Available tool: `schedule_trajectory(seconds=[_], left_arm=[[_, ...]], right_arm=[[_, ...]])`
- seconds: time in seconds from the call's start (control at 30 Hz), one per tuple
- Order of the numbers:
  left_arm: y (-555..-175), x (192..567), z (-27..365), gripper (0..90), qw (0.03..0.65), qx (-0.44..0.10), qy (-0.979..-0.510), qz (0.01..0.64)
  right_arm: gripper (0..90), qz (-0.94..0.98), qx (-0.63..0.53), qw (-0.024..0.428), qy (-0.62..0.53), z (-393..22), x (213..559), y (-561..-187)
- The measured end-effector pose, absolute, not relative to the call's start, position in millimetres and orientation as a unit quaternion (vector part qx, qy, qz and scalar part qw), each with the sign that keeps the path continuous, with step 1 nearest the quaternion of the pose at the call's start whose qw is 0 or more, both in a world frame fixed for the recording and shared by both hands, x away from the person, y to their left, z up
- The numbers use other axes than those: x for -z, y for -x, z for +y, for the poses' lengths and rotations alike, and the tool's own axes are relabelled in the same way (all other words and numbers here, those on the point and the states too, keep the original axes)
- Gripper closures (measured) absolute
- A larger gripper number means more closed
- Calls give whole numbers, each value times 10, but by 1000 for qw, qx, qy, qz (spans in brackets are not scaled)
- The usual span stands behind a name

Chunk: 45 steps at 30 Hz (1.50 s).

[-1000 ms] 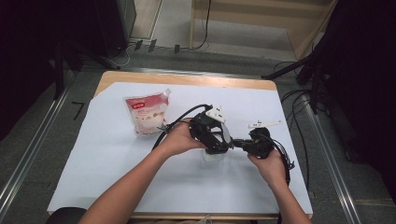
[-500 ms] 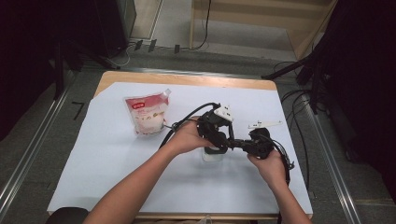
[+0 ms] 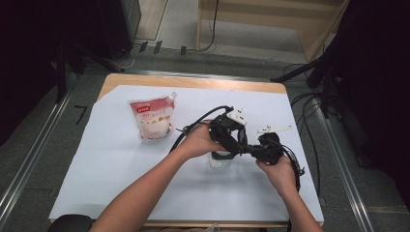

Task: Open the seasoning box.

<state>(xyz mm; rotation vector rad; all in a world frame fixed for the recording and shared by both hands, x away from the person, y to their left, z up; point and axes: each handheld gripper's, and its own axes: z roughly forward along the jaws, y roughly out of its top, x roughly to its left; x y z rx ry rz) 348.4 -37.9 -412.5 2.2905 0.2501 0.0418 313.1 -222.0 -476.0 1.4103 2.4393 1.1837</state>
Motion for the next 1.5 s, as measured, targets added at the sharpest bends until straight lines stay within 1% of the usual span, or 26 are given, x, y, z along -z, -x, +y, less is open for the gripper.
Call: schedule_trajectory(seconds=[0.6,0.77,0.83,1.23,1.4,1.5], left_arm=[[-3485,4136,-400,168,409,-8,-908,95],[-3488,4146,-390,148,405,7,-909,97],[-3472,4140,-388,140,397,2,-913,94],[-3428,4066,-306,132,400,0,-912,90],[-3385,4025,-231,140,402,7,-912,83],[-3360,3988,-149,144,404,8,-910,86]], right_arm=[[900,800,-387,43,-457,-2202,4758,-3121],[900,799,-390,43,-456,-2200,4750,-3120],[900,798,-394,39,-455,-2213,4734,-3120],[894,799,-396,42,-451,-2230,4712,-3105],[880,796,-402,45,-451,-2279,4680,-3069],[850,792,-406,44,-453,-2338,4647,-3010]])
